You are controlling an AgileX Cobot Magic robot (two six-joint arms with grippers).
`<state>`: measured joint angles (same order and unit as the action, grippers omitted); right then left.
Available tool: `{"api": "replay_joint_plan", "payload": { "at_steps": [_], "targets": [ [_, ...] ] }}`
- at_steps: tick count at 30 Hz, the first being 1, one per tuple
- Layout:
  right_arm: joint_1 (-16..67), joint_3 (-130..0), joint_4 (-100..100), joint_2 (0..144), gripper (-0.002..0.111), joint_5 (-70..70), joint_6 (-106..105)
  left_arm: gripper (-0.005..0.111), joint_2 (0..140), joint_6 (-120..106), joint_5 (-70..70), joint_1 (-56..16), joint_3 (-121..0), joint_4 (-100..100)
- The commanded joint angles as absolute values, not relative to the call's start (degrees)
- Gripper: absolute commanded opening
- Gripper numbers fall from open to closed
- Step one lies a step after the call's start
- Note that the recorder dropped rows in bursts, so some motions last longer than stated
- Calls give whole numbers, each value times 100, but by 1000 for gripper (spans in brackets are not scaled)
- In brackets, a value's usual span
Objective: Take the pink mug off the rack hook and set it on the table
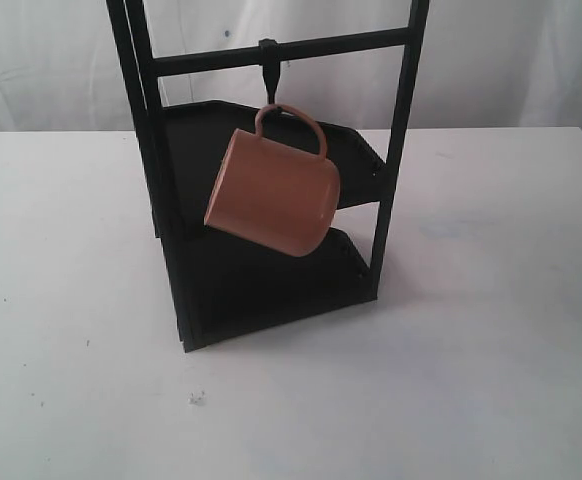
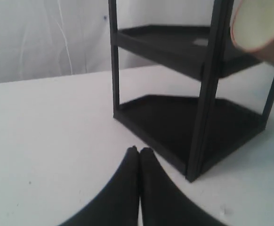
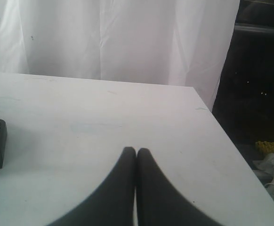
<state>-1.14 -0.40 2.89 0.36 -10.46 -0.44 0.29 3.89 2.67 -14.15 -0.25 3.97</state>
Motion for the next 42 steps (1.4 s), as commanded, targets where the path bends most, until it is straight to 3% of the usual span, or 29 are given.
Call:
{"api": "replay_joint_plan", "payload": {
  "at_steps": [1, 9, 13, 24, 37, 42],
  "targets": [
    [-111, 0, 300, 0, 0, -1010, -32, 0, 0, 1166, 1217, -1398, 0, 553],
    [-111, 0, 300, 0, 0, -1010, -32, 0, 0, 2807, 1921, -1398, 0, 553],
    [-111, 0, 300, 0, 0, -1010, -32, 0, 0, 3693, 1611, -1398, 0, 201],
    [-111, 0, 300, 0, 0, -1022, 0, 0, 101, 7801, 943, -1684, -947, -3981],
    [-111, 0, 300, 0, 0, -1021, 133, 0, 1559, 11749, 2615, -1954, -2431, -9995],
    [-111, 0, 300, 0, 0, -1021, 133, 0, 1820, 11494, 2828, -1954, -2822, -9995]
  ]
}}
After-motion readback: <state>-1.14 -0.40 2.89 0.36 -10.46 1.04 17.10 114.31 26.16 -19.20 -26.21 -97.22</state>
